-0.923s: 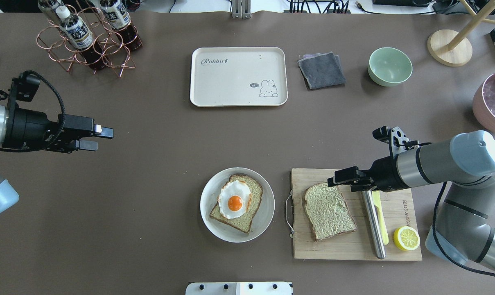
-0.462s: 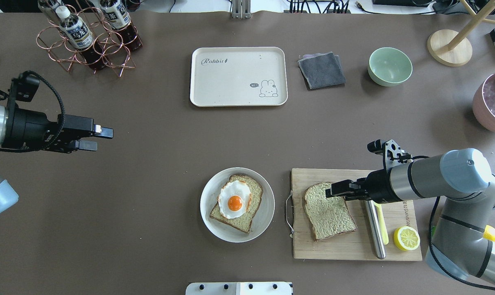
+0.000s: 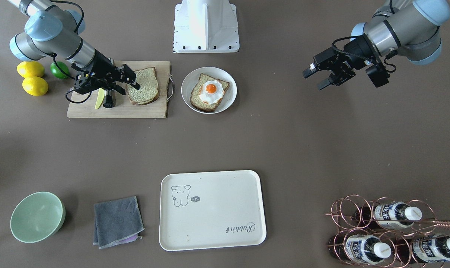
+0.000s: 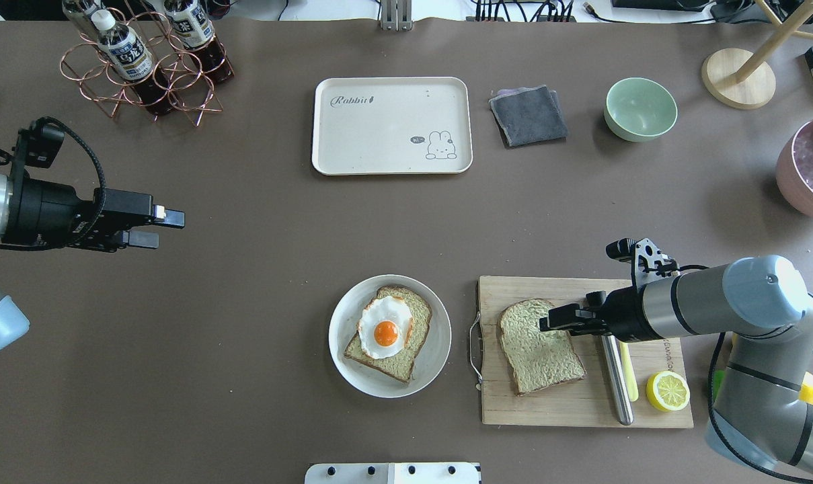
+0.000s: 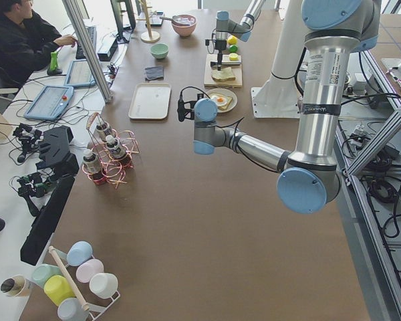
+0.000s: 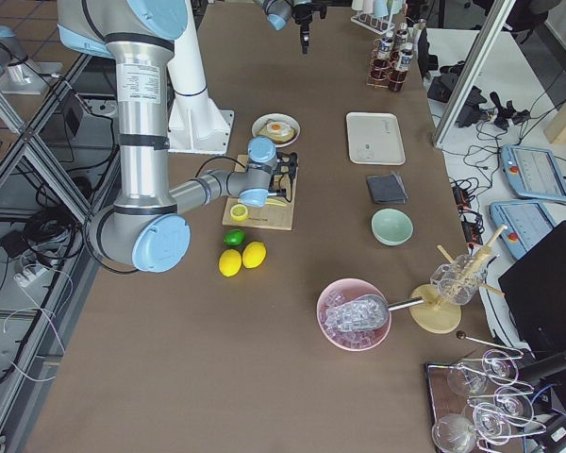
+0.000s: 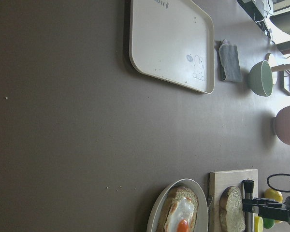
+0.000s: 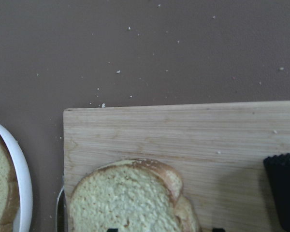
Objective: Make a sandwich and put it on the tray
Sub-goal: 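Grasp the bread slice on the cutting board with the right gripper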
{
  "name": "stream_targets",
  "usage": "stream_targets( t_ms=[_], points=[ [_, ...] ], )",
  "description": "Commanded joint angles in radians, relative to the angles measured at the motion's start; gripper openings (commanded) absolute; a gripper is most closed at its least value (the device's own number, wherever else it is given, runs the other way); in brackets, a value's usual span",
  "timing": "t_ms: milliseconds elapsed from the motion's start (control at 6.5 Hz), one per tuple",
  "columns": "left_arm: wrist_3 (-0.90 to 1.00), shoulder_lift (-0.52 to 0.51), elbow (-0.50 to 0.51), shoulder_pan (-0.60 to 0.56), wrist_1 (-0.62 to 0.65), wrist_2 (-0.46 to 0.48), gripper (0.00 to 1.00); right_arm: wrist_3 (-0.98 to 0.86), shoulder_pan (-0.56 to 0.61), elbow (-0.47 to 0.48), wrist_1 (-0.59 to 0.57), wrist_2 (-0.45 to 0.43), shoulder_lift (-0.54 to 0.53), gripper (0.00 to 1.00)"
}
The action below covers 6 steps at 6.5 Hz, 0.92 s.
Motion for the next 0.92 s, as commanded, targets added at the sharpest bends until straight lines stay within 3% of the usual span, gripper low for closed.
stream_targets(
  t_ms=[0,154,769],
  points=[
    [0.000,-0.001,0.000,0.001,0.001,0.000,0.98,-0.001,-0.017,0.000,0.000,-0.030,-0.003,0.35],
    [0.000,-0.001,0.000,0.002,0.001,0.000,0.98,-0.001,-0.017,0.000,0.000,-0.032,-0.004,0.00],
    [0.000,-0.006,-0.002,0.002,0.001,-0.002,0.98,0.008,0.020,0.080,0.008,-0.011,-0.034,0.00]
  ],
)
